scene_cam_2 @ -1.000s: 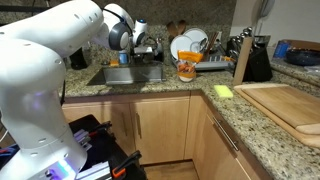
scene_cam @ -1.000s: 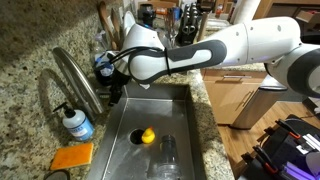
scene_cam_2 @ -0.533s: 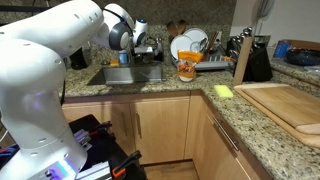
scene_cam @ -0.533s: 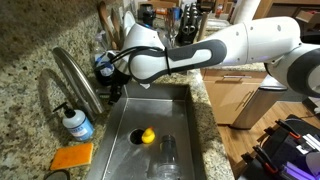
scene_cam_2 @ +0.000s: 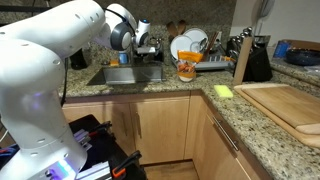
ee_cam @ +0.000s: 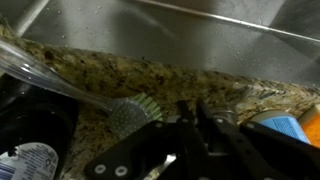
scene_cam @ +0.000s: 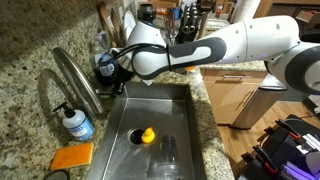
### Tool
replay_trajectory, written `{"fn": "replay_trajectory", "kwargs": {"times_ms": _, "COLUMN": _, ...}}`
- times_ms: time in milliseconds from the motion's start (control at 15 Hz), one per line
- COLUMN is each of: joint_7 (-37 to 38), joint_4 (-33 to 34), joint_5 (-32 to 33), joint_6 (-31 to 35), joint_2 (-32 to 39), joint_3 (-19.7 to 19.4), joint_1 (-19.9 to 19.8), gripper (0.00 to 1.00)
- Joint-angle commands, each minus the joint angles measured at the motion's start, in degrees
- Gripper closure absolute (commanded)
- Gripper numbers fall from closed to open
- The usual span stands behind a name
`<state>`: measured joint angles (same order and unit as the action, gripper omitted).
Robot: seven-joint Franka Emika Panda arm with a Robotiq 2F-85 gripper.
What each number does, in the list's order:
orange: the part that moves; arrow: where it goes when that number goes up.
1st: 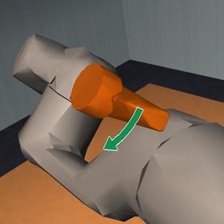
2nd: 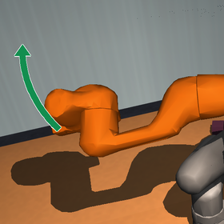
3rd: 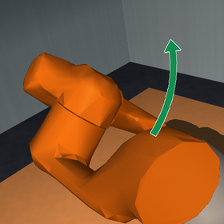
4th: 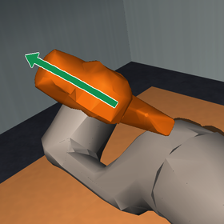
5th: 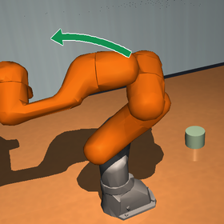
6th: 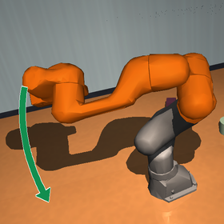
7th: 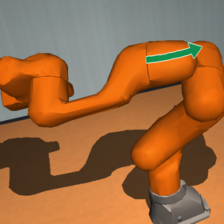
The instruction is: Open the tap
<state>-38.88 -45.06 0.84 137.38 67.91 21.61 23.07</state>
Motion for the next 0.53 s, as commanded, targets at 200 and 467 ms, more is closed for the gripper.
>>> {"fn": "replay_trajectory", "kwargs": {"times_ms": 200, "joint_7": -0.43, "joint_4": -1.68, "joint_5": 0.78, "joint_6": 1.73, "joint_2": -0.46, "joint_3": -0.4, "joint_1": 0.13, "gripper": 0.97}}
{"fn": "replay_trajectory", "kwargs": {"times_ms": 467, "joint_7": -0.42, "joint_4": -1.77, "joint_5": 7.95, "joint_6": 3.06, "joint_2": -0.88, "joint_3": -5.4, "joint_1": 2.67, "gripper": 0.97}}
